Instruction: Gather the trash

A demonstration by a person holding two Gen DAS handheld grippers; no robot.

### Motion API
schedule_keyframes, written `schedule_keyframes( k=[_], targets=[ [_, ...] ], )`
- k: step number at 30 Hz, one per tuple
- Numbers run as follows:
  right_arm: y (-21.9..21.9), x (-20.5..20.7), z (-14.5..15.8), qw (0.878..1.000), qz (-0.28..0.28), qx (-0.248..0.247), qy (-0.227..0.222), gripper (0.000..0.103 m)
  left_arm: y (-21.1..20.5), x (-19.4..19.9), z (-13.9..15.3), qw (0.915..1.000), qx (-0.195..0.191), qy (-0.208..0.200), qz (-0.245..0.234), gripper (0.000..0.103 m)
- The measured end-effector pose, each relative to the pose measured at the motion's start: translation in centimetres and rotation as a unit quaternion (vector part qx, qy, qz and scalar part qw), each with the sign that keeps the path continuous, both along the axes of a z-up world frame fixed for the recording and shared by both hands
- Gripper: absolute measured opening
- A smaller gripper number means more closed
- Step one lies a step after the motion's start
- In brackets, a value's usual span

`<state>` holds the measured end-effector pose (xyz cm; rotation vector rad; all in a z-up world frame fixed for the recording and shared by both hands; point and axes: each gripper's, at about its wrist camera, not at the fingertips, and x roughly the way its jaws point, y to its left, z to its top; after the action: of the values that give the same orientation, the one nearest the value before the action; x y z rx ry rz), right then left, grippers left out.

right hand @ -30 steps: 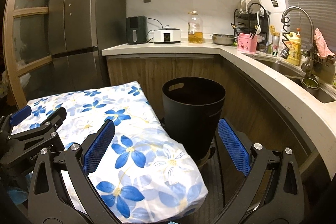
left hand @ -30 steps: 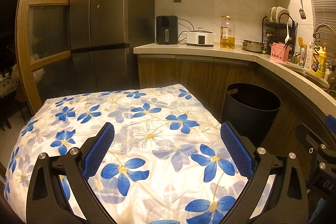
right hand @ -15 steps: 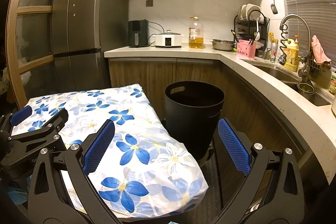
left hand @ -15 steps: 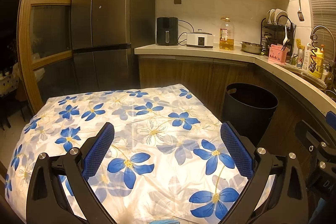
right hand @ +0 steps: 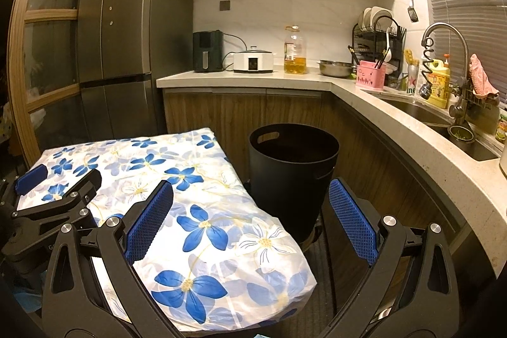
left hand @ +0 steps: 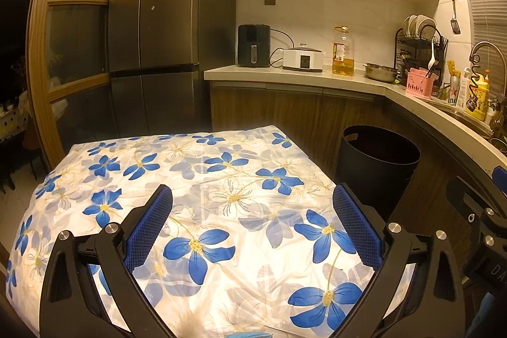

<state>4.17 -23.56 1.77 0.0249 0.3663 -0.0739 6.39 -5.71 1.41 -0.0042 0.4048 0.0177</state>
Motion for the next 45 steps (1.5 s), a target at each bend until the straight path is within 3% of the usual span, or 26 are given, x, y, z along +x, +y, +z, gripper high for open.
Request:
schedule_keyframes(
  k=[45],
  targets=[
    [-0.07,0.23,0.25,1.0,-0.005,0.004,-0.002,0.097,0.02,0.12,-0.26,1.0,-0.001,-0.001,-0.001,0.097]
  ],
)
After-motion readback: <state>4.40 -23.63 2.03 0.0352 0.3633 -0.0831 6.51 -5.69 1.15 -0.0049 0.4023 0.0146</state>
